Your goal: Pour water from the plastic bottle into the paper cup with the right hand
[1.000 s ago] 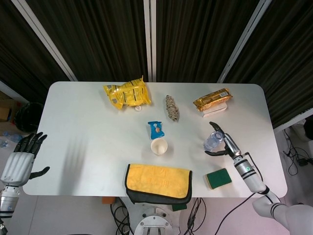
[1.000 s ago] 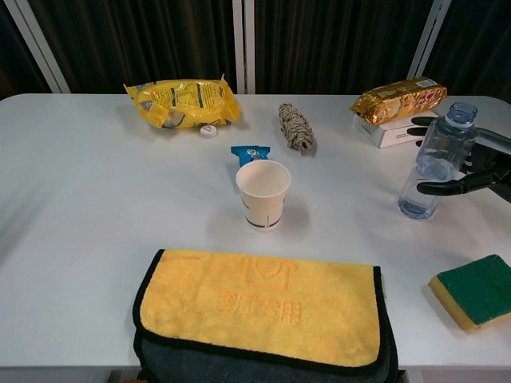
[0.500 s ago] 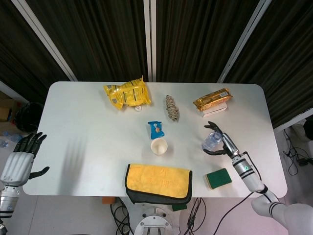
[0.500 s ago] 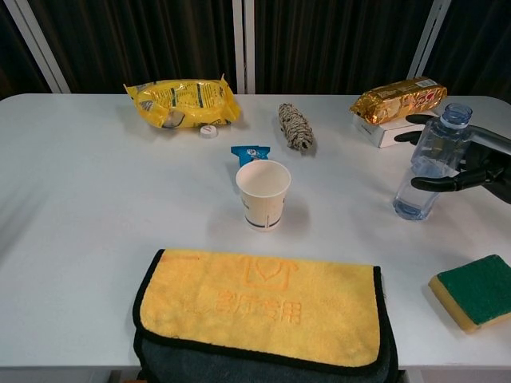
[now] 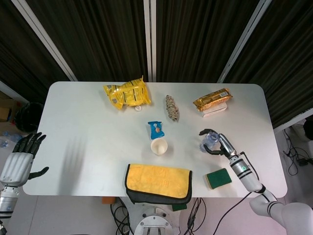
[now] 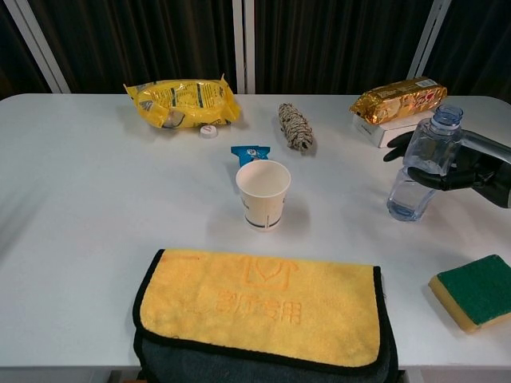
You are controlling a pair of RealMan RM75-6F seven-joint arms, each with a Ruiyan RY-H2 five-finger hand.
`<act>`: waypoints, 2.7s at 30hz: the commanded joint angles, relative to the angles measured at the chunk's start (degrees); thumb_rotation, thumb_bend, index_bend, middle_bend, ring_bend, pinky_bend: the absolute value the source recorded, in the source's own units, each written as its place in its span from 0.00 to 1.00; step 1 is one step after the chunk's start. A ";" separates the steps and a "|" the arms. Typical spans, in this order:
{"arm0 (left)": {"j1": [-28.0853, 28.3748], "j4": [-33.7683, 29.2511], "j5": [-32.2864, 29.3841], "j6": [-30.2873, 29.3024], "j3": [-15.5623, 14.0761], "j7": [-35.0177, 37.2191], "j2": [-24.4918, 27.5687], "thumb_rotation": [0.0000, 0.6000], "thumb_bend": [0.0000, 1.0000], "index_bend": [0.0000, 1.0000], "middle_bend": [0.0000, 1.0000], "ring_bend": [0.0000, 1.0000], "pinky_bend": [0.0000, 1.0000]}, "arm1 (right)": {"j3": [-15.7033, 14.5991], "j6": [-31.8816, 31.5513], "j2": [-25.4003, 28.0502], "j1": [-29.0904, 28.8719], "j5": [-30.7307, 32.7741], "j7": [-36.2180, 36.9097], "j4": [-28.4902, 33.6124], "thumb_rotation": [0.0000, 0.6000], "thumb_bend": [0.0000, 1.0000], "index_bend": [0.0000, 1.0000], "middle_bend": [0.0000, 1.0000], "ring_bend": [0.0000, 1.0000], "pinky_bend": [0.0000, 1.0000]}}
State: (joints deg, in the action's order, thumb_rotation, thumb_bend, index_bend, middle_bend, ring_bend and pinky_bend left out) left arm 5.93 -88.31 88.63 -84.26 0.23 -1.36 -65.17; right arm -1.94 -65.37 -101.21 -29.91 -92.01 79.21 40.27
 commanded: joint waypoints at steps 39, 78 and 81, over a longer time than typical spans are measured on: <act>-0.47 1.07 0.02 -0.54 -0.07 1.59 -0.30 1.00 0.09 0.09 0.06 0.00 0.12 | 6.27 2.85 7.85 -6.64 2.05 -32.47 19.17 1.00 0.48 0.89 0.66 0.49 0.50; -0.87 2.83 -0.07 -1.16 0.14 3.93 -0.57 1.00 0.09 0.09 0.06 0.00 0.12 | 8.97 13.20 5.87 -17.07 6.43 -82.96 25.04 1.00 0.50 0.89 0.64 0.49 0.50; -0.88 2.88 -0.10 -1.17 0.17 4.02 -0.56 1.00 0.09 0.09 0.06 0.00 0.12 | 8.95 13.40 5.64 -17.36 6.75 -85.13 24.90 1.00 0.50 0.88 0.64 0.49 0.50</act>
State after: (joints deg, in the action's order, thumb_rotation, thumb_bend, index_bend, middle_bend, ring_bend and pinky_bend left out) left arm 5.06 -85.43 88.53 -85.43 0.40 2.67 -65.73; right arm 7.03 -52.20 -95.40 -46.98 -85.54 -5.01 65.23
